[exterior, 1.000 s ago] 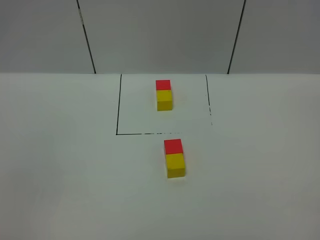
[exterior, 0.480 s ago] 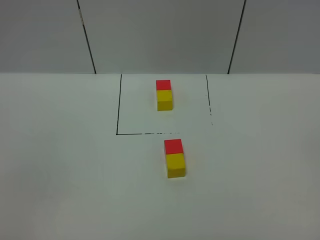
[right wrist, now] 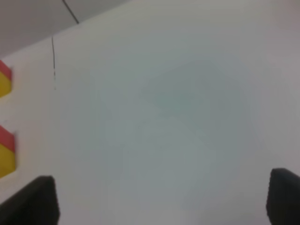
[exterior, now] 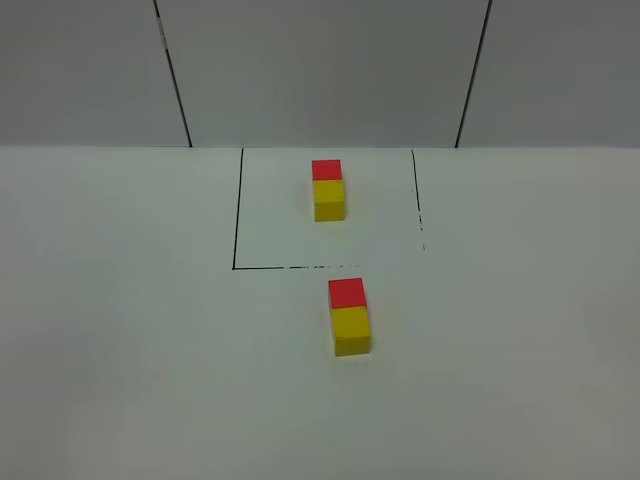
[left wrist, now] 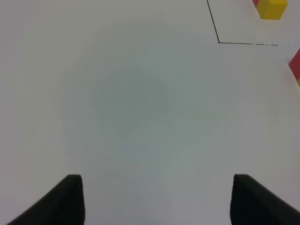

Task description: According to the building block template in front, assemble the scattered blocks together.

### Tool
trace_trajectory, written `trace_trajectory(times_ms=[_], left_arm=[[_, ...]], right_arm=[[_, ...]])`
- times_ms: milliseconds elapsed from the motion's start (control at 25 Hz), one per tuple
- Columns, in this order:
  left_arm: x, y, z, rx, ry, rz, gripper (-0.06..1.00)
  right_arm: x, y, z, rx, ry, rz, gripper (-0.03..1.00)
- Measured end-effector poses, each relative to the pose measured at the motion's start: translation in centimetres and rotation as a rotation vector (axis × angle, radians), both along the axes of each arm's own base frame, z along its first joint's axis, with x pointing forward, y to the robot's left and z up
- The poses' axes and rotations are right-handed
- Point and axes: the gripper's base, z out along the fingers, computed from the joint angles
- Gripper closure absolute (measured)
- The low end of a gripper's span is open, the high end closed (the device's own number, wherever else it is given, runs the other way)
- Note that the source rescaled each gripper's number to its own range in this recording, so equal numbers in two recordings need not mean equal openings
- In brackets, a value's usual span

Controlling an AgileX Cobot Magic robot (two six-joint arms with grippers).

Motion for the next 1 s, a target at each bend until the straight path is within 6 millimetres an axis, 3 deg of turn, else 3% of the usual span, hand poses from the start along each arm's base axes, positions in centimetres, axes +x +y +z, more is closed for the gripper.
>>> trace_trajectory(times_ms=[1000], left_arm=[[0.00,0.00,0.00,0.000,0.000,0.000,0.48]], right_arm=[[-0.02,-0.01,-0.06,-0.008,0.004,0.009,0.24]])
